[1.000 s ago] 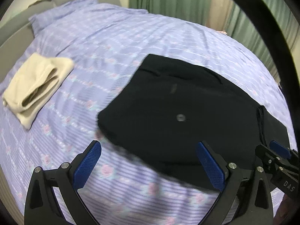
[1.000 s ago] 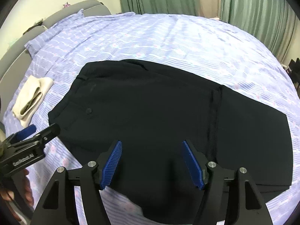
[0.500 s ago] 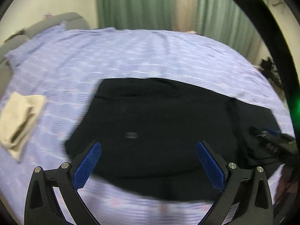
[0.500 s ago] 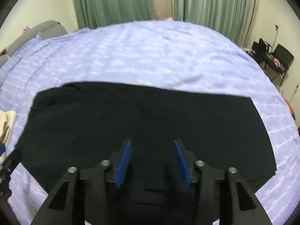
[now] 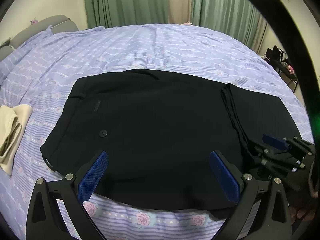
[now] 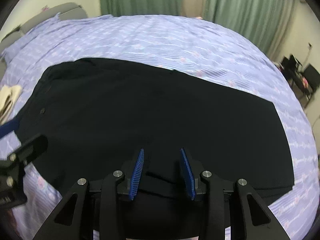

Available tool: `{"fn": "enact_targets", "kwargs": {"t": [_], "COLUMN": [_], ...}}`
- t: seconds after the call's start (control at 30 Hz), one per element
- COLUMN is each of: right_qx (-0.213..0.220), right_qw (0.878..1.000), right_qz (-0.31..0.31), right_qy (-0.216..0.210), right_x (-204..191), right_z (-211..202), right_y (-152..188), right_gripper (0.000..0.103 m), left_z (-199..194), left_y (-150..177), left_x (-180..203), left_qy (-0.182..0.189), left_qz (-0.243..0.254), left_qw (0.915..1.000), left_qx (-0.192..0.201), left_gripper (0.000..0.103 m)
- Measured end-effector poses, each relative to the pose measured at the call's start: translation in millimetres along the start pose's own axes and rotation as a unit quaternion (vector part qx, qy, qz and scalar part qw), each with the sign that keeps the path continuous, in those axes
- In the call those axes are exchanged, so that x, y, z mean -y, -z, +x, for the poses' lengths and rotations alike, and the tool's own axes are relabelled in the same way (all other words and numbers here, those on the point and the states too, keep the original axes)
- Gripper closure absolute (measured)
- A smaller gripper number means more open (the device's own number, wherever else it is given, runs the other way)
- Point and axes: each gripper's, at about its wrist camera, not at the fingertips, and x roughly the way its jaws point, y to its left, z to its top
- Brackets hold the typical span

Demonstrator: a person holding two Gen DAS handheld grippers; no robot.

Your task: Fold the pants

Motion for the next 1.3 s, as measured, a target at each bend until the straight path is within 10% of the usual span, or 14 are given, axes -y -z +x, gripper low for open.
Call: {"fn": "enact_targets", "kwargs": {"t": [0.3, 0.63, 1.07, 1.3], "right_qx": [-0.018, -0.02, -0.017, 0.049], "right_qw": [1.0, 0.998, 0.993, 0.995], "right_qz": [-0.003, -0.06, -0.066, -0.072], "right_qy": [0.004, -0.022, -0.093, -0.055], "right_x": [0, -14, -45, -97], "right_z": [7, -4, -36, -50], "right_y": [8, 14, 16, -8], "right_gripper": [0.094, 0.094, 0.062, 0.038], "left_z": [-9, -15, -30, -37], "left_y": [5, 11, 28, 41], "left_x": [-2, -4, -55, -140], "left_qy": [0.01, 0.0, -0.032, -0.038], "left_qz": [0.0, -0.01, -0.068, -0.165], "left_qw": [1.0, 0.9999, 0.997, 0.9854], "left_qx": [0.001, -0.004, -0.019, 0.011], "left_gripper": [0.0, 0.0, 0.0, 0.0]}}
